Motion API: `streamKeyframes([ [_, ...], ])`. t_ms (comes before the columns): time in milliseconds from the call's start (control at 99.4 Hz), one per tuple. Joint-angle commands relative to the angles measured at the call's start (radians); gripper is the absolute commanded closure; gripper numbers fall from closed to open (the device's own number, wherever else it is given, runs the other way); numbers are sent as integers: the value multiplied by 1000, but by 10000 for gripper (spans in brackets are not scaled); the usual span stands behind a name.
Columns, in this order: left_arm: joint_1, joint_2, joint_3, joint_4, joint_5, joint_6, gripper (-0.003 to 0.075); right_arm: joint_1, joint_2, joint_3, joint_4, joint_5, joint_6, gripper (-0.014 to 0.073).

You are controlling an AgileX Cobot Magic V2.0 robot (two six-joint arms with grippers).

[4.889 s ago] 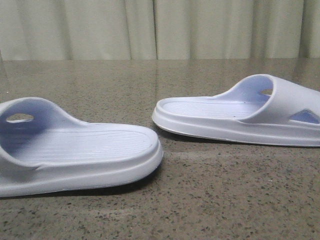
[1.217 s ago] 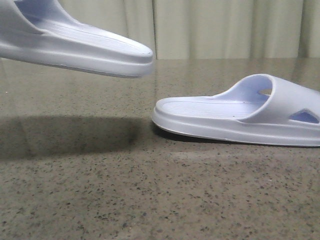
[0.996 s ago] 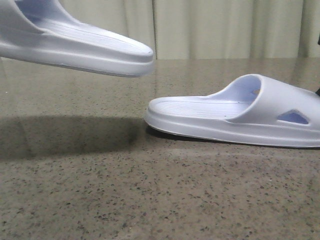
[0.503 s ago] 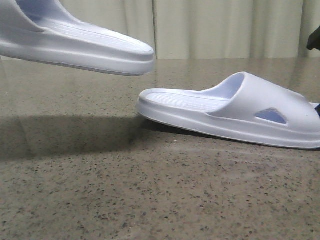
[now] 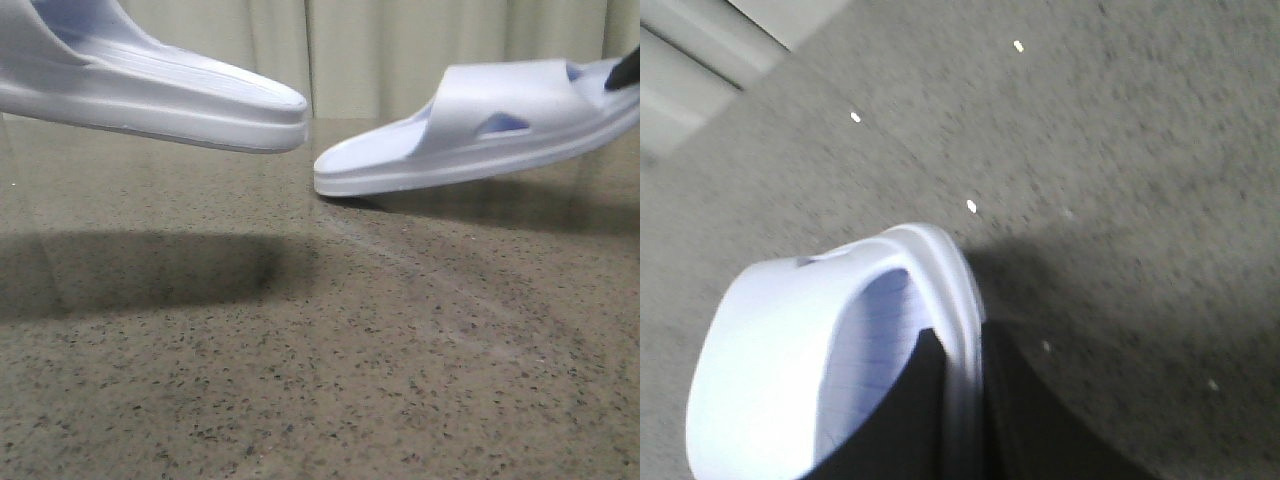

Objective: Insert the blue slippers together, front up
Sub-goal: 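Grasp the other slipper's heel with the right gripper and lift it, then bring the right-held slipper over the left-held slipper, stacking them sole to top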

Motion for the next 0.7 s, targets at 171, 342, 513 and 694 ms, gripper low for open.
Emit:
streamKeyframes([
  [171,-5,2,-36,-43,-61,-2,704,-1,-123,-243,-6,116,-29,701],
  [342,-5,5,-36,-71,-64,-2,704,-1,-183,-328,-3,270,-61,701],
  [513,-5,38,-36,-111,-82,-2,704,-1,-249,-333,2,374,-82,701],
  [694,-5,81,-36,-210,-86,63,704,-1,-288,-333,75,467,-161,701],
])
